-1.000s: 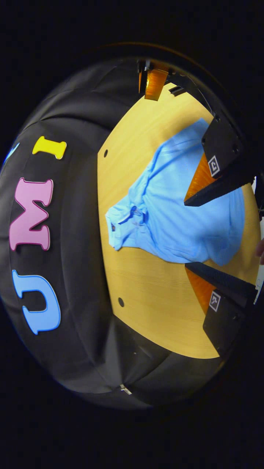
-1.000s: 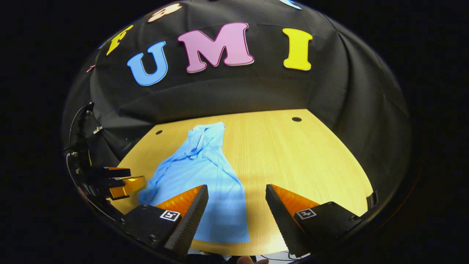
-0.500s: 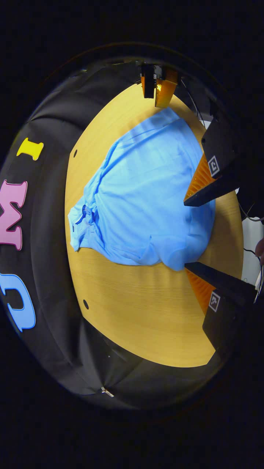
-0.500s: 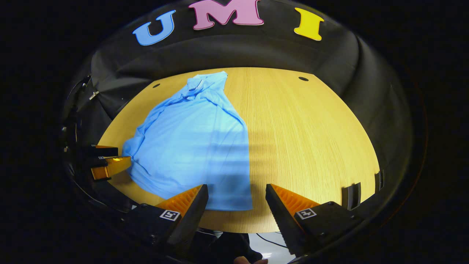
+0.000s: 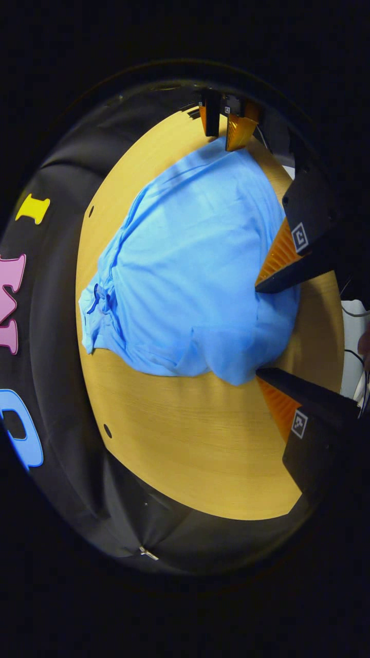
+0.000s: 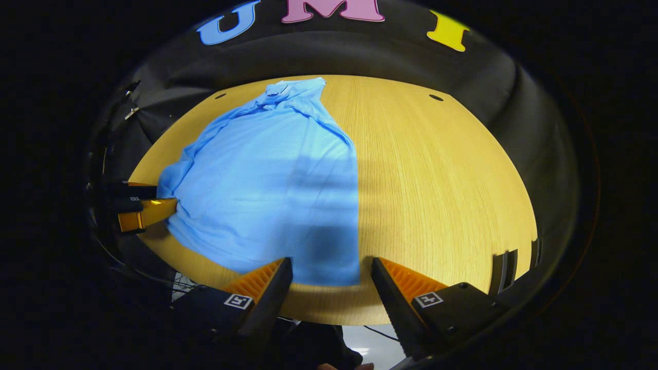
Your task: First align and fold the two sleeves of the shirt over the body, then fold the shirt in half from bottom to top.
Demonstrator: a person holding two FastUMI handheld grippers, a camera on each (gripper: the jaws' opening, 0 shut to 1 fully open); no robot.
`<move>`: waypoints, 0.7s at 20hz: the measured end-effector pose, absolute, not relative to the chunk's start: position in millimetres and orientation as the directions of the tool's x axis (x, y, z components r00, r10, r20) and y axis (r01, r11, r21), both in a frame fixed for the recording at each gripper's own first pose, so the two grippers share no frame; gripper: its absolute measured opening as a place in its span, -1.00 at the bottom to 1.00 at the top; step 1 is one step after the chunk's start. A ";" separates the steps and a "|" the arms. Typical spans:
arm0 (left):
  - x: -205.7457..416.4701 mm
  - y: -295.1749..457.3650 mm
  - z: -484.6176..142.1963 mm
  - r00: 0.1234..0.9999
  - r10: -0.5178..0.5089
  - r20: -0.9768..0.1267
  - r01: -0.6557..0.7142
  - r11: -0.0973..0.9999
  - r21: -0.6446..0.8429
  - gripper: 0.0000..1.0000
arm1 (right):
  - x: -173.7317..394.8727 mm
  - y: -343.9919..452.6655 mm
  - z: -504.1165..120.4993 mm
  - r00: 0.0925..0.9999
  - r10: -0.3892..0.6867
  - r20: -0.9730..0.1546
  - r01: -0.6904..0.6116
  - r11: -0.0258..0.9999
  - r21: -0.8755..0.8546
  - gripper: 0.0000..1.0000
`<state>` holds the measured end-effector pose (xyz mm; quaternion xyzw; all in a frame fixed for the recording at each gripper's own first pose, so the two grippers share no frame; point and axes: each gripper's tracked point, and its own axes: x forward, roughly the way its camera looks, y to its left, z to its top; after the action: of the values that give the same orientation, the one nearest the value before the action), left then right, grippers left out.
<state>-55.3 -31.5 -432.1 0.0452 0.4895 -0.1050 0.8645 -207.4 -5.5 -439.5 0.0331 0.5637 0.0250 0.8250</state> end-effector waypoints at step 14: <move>-52.5 -47.9 -431.0 0.499 -0.145 -0.854 0.182 0.982 -0.060 -0.87 | -197.2 24.4 -439.1 0.375 0.176 -0.910 -0.044 0.984 0.172 -0.86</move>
<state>-52.5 -47.9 -431.0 0.0187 0.4915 -0.0943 0.8656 -197.2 24.4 -439.1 0.0591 0.5550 0.0666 0.8271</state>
